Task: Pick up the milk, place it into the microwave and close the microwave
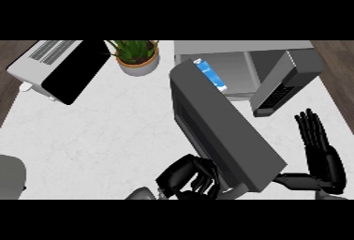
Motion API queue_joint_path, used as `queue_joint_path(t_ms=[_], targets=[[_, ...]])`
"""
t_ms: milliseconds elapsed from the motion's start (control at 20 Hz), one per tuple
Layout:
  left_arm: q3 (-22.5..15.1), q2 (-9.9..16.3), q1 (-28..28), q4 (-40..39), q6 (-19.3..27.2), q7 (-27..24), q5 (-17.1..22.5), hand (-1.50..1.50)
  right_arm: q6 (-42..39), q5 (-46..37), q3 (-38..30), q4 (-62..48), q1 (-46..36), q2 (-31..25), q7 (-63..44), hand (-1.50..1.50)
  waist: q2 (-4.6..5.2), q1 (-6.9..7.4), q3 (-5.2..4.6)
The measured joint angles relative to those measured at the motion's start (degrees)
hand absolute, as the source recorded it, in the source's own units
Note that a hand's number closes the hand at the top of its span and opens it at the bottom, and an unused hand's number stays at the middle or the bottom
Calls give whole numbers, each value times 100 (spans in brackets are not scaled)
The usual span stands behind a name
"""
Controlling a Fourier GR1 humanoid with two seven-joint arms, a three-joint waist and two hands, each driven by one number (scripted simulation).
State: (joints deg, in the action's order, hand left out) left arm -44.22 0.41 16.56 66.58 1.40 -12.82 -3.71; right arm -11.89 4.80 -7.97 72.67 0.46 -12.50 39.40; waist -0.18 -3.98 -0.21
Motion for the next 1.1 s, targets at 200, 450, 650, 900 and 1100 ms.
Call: queue_joint_path(t_ms=[200,450,650,900,1100], targets=[[-590,32,515,-247,869,172,688,150,-332,352,-5,656,199,-116,-411,-150,31,-68,1],[-991,44,928,-381,1818,104,1393,150,-698,733,-80,1206,259,-365,-782,-150,69,-244,-4],[-1105,24,1214,-476,2311,-93,1931,150,-1021,996,-60,1530,291,-524,-972,-150,106,-377,-10],[-1092,8,1717,-559,2759,-278,2431,150,-1415,1259,77,1860,173,-716,-1234,-150,152,-588,-17],[-969,-3,2125,-748,2970,-332,2840,150,-1684,1471,131,2098,151,-870,-1396,-150,190,-785,-17]])
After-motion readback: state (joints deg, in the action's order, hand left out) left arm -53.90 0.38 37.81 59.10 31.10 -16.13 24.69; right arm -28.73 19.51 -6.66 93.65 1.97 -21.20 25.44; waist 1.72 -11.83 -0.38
